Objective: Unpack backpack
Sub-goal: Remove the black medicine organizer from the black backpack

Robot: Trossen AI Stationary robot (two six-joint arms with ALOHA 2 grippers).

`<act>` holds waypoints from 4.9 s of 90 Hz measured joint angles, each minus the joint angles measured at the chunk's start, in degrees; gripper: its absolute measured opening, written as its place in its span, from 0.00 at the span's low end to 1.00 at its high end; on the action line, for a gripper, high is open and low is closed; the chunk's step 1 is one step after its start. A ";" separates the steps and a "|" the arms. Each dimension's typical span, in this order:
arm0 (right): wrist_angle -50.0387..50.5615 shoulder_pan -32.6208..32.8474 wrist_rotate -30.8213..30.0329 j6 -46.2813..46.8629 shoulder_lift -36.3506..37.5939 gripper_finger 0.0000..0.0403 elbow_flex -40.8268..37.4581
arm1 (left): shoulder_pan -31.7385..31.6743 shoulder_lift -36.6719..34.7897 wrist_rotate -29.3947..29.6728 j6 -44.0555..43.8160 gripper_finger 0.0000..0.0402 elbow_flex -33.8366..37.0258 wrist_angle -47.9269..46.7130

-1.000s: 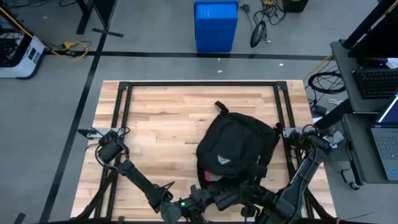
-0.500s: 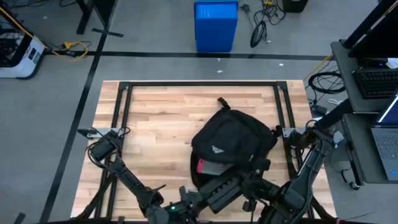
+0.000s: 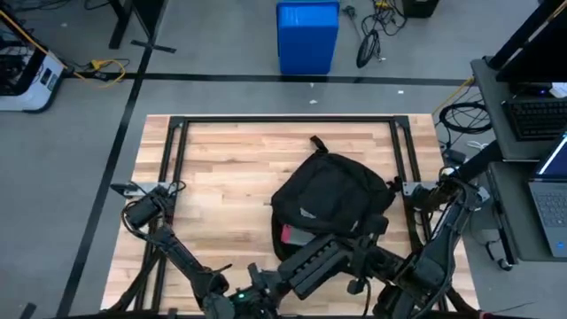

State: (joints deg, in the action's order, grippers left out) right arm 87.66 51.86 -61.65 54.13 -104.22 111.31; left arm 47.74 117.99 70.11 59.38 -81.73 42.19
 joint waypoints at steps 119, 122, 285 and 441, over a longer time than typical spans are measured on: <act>-39.80 -4.52 8.37 -50.12 -2.91 0.02 -0.37 | 14.27 -3.85 18.30 -9.58 0.41 0.02 8.40; -42.36 -4.64 10.42 -52.58 -3.09 0.02 -0.37 | 14.28 -3.84 18.39 -9.58 0.41 0.02 8.40; -62.62 -9.08 22.89 -71.17 -9.64 0.02 -0.39 | 11.20 -3.71 19.65 -15.59 0.41 3.43 7.88; -47.87 2.60 4.41 -55.67 -2.99 0.02 -0.37 | -9.42 -50.52 19.52 -62.27 0.41 17.03 -60.62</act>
State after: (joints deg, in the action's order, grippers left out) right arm 39.79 54.46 -57.24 -1.54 -107.22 110.93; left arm 38.33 67.47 89.63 -2.89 -64.70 -18.43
